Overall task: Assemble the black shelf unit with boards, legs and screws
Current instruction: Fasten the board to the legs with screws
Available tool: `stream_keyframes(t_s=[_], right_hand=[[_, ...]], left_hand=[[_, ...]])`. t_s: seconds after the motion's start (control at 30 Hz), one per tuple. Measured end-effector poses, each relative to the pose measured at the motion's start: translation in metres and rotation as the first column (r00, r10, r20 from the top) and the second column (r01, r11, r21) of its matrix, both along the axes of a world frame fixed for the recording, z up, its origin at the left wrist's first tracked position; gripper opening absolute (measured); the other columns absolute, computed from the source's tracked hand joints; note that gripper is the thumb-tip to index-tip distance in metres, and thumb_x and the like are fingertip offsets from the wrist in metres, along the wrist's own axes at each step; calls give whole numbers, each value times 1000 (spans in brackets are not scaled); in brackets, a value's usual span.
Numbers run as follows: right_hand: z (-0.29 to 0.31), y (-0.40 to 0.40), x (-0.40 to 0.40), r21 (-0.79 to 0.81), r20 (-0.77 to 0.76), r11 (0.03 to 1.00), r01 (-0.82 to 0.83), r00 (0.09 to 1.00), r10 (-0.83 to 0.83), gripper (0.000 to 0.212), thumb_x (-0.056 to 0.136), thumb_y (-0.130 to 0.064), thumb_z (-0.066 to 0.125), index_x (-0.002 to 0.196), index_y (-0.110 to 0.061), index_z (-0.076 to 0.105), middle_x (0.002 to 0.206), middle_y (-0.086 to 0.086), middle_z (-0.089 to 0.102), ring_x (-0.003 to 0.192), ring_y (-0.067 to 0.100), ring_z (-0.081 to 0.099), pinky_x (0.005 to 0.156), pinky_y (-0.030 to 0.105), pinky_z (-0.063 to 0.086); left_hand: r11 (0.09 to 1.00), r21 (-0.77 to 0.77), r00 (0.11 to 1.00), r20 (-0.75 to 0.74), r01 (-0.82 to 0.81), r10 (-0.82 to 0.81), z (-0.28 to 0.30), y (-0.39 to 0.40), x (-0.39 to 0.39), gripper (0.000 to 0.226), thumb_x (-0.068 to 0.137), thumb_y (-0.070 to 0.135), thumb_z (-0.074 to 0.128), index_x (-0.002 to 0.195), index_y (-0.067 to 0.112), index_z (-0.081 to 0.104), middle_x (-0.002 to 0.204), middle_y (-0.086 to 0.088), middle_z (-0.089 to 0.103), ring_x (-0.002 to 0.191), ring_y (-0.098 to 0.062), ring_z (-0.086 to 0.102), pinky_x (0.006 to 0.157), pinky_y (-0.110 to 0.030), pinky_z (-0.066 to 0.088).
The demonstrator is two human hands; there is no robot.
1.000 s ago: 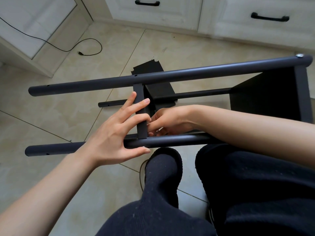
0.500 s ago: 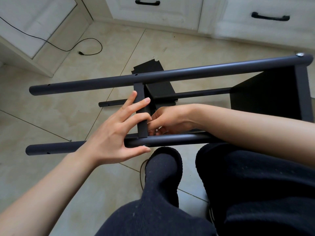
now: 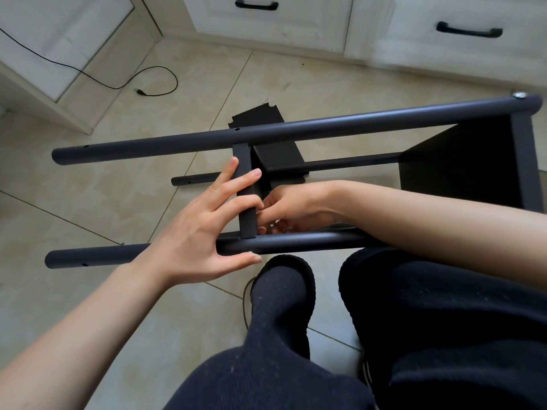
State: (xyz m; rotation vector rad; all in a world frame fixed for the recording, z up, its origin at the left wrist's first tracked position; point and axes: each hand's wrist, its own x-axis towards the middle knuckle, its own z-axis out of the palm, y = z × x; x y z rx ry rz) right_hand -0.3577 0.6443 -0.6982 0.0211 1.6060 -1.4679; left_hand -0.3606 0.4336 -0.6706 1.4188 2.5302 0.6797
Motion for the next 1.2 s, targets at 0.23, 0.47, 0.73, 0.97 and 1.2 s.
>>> stream_keyframes(t_s=[0.23, 0.47, 0.73, 0.97, 1.2], right_hand=[[1, 7, -1, 28, 0, 999, -30, 1000, 30, 24, 94, -22, 63, 71, -14, 66, 61, -6, 57, 51, 6, 49, 44, 15, 39], [-1, 5, -3, -2, 27, 1000, -10, 1000, 10, 25, 93, -18, 61, 68, -16, 64, 64, -5, 60, 57, 7, 51, 54, 20, 39], [0, 1, 0, 15, 9, 1000, 6, 1000, -6, 18, 94, -14, 61, 76, -10, 61, 66, 0, 58, 58, 11, 50, 58, 22, 41], [0, 4, 1, 56, -4, 998, -14, 1000, 15, 28, 96, -26, 60, 71, -15, 65, 60, -6, 61, 54, 7, 51, 52, 19, 40], [-4, 4, 0, -44, 14, 999, 3, 1000, -2, 21, 94, -11, 60, 73, -12, 64, 65, -1, 61, 60, 11, 51, 61, 23, 40]], left_hand=[[1000, 7, 1000, -2, 2, -2, 1, 1, 0, 62, 83, 58, 68, 130, 19, 56, 166, 4, 26, 157, -25, 6, 116, -39, 30], [1000, -10, 1000, 2, -6, 6, 3, 0, 0, 61, 83, 57, 68, 128, 18, 58, 165, 4, 26, 157, -23, 5, 117, -34, 27], [1000, -3, 1000, -1, -5, 5, 3, 1, 0, 62, 83, 57, 69, 128, 16, 59, 165, 2, 27, 157, -24, 6, 116, -32, 29], [1000, -3, 1000, 5, -13, 13, 3, 0, 3, 62, 82, 56, 70, 128, 15, 60, 165, 3, 27, 157, -23, 6, 119, -29, 27], [1000, -15, 1000, 9, -16, 16, 3, 0, 3, 63, 82, 56, 70, 129, 15, 60, 165, 2, 27, 157, -23, 5, 121, -20, 19]])
